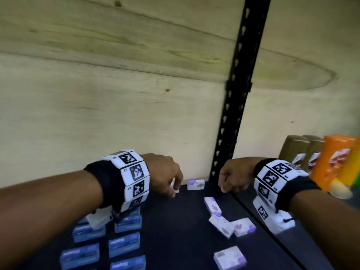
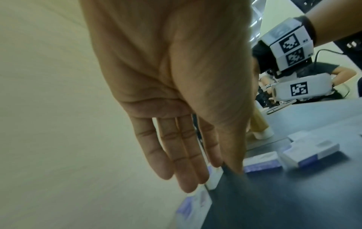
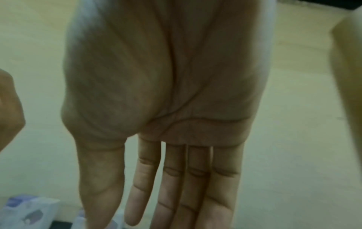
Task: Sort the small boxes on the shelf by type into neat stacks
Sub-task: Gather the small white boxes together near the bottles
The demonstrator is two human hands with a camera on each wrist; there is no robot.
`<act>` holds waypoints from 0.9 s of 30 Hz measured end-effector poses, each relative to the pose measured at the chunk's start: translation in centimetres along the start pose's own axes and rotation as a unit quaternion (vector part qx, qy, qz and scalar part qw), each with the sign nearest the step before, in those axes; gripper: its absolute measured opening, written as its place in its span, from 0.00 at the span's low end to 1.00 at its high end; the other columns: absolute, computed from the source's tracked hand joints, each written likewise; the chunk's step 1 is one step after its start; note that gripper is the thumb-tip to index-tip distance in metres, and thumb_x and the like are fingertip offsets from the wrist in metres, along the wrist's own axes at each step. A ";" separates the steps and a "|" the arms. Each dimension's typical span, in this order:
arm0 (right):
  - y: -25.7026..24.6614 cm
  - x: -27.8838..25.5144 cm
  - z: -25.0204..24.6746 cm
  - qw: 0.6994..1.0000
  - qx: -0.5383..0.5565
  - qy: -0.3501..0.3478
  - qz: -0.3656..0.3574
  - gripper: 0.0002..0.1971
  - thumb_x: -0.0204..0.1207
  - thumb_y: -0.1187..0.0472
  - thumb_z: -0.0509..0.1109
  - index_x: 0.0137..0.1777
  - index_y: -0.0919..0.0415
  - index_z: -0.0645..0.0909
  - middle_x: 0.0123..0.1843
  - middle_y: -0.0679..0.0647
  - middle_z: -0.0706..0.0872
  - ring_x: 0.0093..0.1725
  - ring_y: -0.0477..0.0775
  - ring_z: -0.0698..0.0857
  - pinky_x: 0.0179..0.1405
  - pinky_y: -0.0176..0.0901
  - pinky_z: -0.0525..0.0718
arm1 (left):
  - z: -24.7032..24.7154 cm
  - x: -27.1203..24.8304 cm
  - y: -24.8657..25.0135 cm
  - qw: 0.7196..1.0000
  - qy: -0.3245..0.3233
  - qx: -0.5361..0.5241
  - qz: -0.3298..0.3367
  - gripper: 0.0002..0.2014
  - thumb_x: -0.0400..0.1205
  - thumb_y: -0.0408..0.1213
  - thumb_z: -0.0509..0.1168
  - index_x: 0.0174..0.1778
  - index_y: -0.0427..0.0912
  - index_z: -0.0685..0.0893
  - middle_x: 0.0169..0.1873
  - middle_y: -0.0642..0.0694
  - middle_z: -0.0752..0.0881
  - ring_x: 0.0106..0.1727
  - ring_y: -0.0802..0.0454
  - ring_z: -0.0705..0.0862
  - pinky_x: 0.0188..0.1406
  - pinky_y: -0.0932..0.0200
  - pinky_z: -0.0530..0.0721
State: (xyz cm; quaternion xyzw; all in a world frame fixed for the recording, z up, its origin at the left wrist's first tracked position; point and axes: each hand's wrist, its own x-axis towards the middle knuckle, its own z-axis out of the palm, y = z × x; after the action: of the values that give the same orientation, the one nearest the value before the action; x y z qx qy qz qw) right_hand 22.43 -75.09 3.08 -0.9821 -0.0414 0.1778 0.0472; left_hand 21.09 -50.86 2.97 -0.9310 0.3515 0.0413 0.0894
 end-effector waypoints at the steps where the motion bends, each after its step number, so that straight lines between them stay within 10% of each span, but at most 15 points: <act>1: 0.6 -0.4 0.2 1.000 0.001 -0.015 0.014 0.09 0.74 0.58 0.78 0.52 0.58 0.90 0.31 0.46 0.87 0.31 0.45 0.83 0.25 0.30 0.81 | 0.0 0.7 0.9 1.000 0.001 -0.012 0.021 0.14 0.80 0.51 0.69 0.62 0.56 0.84 0.49 0.58 0.86 0.46 0.55 0.79 0.44 0.61 0.74; 10: -0.2 -1.7 1.2 0.985 -0.008 -0.160 0.061 0.12 0.75 0.64 0.78 0.56 0.58 0.84 0.22 0.42 0.85 0.30 0.43 0.84 0.25 0.30 0.82 | -0.1 6.6 5.6 0.993 -0.018 0.007 0.116 0.25 0.81 0.37 0.69 0.74 0.57 0.77 0.56 0.50 0.86 0.46 0.55 0.77 0.46 0.60 0.76; 15: -0.8 -2.2 1.8 0.983 -0.021 -0.176 0.056 0.21 0.71 0.52 0.81 0.62 0.61 0.88 0.36 0.48 0.87 0.44 0.51 0.84 0.57 0.46 0.85 | 0.5 8.8 5.9 0.989 -0.059 -0.006 0.133 0.27 0.82 0.37 0.69 0.78 0.56 0.74 0.43 0.54 0.81 0.43 0.57 0.76 0.35 0.67 0.70; 21: -1.3 -2.2 2.7 0.984 -0.029 -0.173 0.041 0.24 0.74 0.49 0.79 0.64 0.64 0.86 0.46 0.53 0.84 0.42 0.51 0.81 0.44 0.41 0.81 | 0.9 9.9 5.5 0.985 -0.071 -0.033 0.154 0.23 0.80 0.38 0.71 0.72 0.54 0.81 0.27 0.62 0.77 0.28 0.64 0.75 0.21 0.83 0.66; 27: -1.6 -2.4 3.0 0.986 -0.007 -0.168 0.010 0.11 0.71 0.51 0.81 0.50 0.52 0.87 0.37 0.45 0.85 0.36 0.45 0.81 0.46 0.40 0.82 | 1.0 9.2 4.6 0.989 -0.068 -0.041 0.128 0.19 0.74 0.42 0.78 0.60 0.48 0.87 0.38 0.55 0.82 0.35 0.60 0.77 0.27 0.72 0.71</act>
State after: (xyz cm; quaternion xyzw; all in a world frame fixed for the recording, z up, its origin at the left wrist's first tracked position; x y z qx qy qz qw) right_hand 19.05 -73.53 1.28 -0.9390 -0.0404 0.3402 0.0305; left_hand 24.88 -60.04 0.10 -0.8764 0.4585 0.1303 0.0688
